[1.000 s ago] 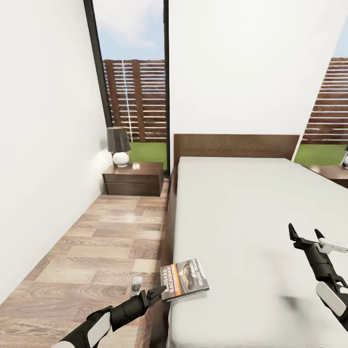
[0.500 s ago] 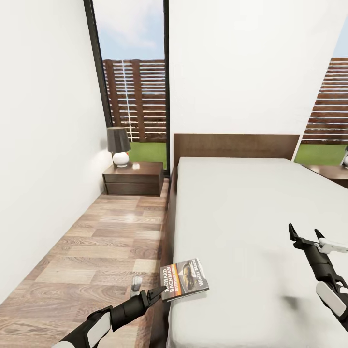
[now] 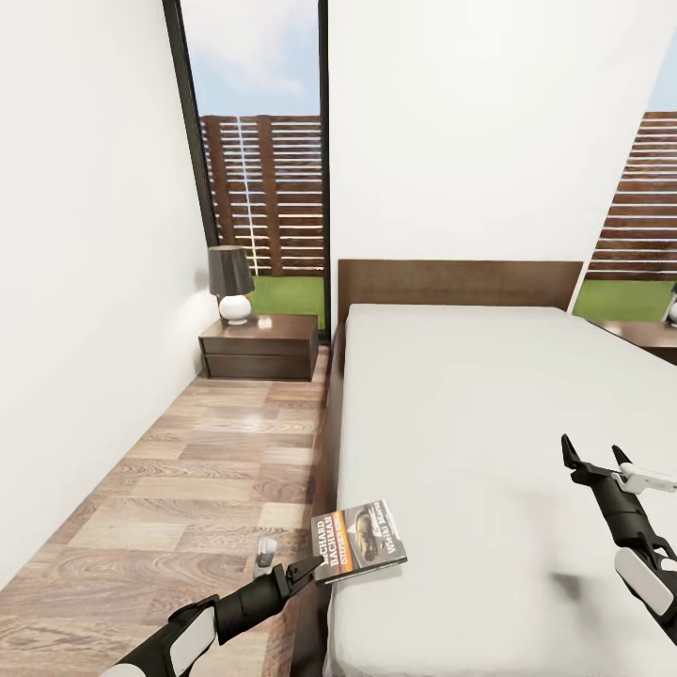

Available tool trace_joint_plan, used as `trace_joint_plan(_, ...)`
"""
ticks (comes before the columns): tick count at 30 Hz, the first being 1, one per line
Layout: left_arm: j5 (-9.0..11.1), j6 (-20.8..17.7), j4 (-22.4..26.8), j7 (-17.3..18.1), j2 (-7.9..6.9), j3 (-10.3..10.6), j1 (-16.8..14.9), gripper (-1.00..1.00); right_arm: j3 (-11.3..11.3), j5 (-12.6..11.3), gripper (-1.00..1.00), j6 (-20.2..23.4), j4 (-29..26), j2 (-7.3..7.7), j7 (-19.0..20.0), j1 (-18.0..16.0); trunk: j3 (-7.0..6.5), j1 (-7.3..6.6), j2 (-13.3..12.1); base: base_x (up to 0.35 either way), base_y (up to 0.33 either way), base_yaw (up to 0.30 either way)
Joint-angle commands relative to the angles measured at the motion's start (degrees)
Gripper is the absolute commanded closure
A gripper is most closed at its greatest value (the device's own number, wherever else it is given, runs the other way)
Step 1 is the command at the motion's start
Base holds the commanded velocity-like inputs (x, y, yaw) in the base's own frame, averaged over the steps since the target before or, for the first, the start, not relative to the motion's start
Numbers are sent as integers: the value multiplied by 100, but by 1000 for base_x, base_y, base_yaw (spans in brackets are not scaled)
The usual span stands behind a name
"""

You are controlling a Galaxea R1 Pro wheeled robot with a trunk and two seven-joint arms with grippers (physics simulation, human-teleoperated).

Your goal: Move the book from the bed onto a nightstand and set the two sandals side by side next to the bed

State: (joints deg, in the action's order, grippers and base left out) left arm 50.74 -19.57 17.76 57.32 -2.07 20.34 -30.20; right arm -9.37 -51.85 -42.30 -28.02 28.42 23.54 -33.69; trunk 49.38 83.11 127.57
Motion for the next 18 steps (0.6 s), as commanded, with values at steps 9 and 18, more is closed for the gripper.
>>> trace_joint_plan(9,58,-56,1,7,-4,31,-4,-100,-38,-62,-100,-24,7,6,25,-6,6,-1,3,0,-1,0)
trace_joint_plan(18,58,-56,0,7,-4,31,-4,-100,-38,-62,-100,-24,7,6,23,-6,6,-1,3,0,-77,0)
